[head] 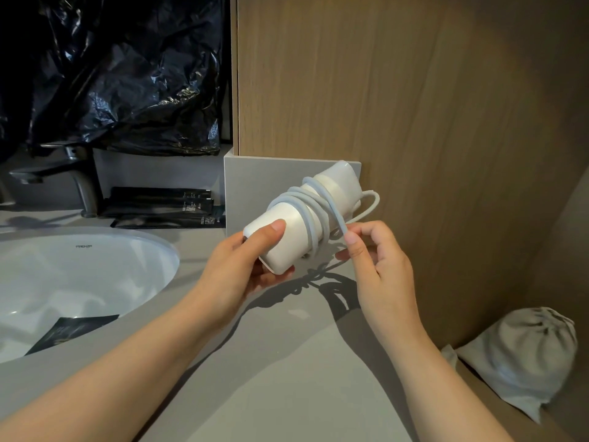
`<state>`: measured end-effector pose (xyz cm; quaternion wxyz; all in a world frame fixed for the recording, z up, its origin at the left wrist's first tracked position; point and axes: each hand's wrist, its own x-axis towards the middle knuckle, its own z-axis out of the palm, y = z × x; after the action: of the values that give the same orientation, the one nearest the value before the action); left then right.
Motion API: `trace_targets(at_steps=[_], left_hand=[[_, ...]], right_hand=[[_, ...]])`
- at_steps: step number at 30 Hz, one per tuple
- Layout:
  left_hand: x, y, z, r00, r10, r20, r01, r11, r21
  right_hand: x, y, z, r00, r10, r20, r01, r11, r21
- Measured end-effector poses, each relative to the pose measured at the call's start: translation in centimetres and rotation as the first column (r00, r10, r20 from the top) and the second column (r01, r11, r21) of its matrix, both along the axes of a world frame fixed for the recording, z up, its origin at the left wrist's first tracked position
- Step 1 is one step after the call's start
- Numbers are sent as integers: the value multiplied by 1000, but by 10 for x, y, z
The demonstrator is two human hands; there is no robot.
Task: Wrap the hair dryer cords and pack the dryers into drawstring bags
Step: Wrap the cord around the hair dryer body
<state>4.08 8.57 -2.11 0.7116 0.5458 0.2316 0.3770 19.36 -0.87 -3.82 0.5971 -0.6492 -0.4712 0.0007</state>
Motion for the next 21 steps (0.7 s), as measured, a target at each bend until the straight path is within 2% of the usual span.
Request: trace_targets(at_steps=[4, 9, 14, 19, 21], left_hand=[[3, 0, 5, 991, -11, 132, 28, 992, -125], [1, 2, 7, 975, -64, 214, 102, 980, -172], [0, 0, 5, 967, -185, 173, 210, 968, -137], [2, 1, 8, 980, -180, 86, 186, 980, -67], [3, 0, 7, 991, -129, 26, 128, 990, 52]], right_hand=[[2, -1, 1, 1000, 6, -29, -6, 1000, 11], [4, 0, 3, 988, 62, -143, -64, 998, -7], [6, 2, 5, 956, 154, -251, -186, 977, -107], [7, 1, 6, 947, 113, -301, -128, 991, -31], [4, 0, 6, 947, 91, -307, -94, 996, 5]])
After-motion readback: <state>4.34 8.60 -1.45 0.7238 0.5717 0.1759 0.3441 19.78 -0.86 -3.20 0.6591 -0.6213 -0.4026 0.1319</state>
